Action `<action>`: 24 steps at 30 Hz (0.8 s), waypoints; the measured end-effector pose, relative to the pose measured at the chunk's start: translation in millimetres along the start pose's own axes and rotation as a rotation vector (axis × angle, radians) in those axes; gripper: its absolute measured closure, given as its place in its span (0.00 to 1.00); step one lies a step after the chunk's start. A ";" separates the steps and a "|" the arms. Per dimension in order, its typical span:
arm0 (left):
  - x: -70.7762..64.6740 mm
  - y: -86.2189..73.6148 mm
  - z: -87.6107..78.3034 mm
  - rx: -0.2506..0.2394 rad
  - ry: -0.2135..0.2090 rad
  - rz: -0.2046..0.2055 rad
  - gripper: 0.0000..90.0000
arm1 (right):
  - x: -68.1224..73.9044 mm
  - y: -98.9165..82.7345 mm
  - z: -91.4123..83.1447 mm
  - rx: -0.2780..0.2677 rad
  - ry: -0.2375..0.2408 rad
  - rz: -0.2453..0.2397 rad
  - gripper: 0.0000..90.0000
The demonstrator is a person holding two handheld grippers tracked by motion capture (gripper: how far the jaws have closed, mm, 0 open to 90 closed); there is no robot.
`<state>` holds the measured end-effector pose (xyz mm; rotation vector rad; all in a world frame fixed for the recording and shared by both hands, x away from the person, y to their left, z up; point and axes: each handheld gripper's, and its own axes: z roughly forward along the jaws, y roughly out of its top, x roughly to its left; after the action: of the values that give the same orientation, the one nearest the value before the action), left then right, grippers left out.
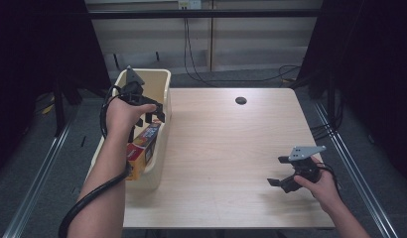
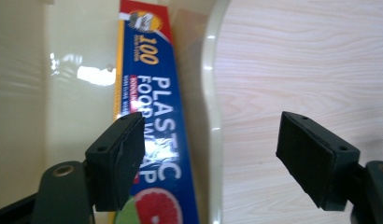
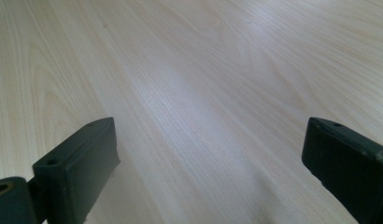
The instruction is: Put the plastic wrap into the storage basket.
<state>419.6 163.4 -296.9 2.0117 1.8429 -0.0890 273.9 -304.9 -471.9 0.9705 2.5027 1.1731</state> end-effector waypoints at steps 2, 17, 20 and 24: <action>-3.6 0.2 -1.4 -0.008 -0.004 0.017 0.25 | 0.0 0.1 0.0 0.002 -0.001 -0.001 0.04; -34.2 -3.3 3.7 -0.033 -0.058 0.107 0.21 | 1.2 0.6 1.0 0.008 -0.003 -0.004 0.04; -39.9 -4.5 6.6 -0.027 -0.065 0.120 0.21 | 1.2 0.6 1.0 0.007 -0.002 -0.006 0.04; -45.8 -5.6 11.5 -0.023 -0.078 0.139 0.21 | 1.0 0.6 1.7 0.006 -0.001 -0.008 0.04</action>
<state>411.0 116.6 -294.4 2.0837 1.6448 -0.1040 274.1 -303.0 -472.5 0.9608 2.5091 1.1627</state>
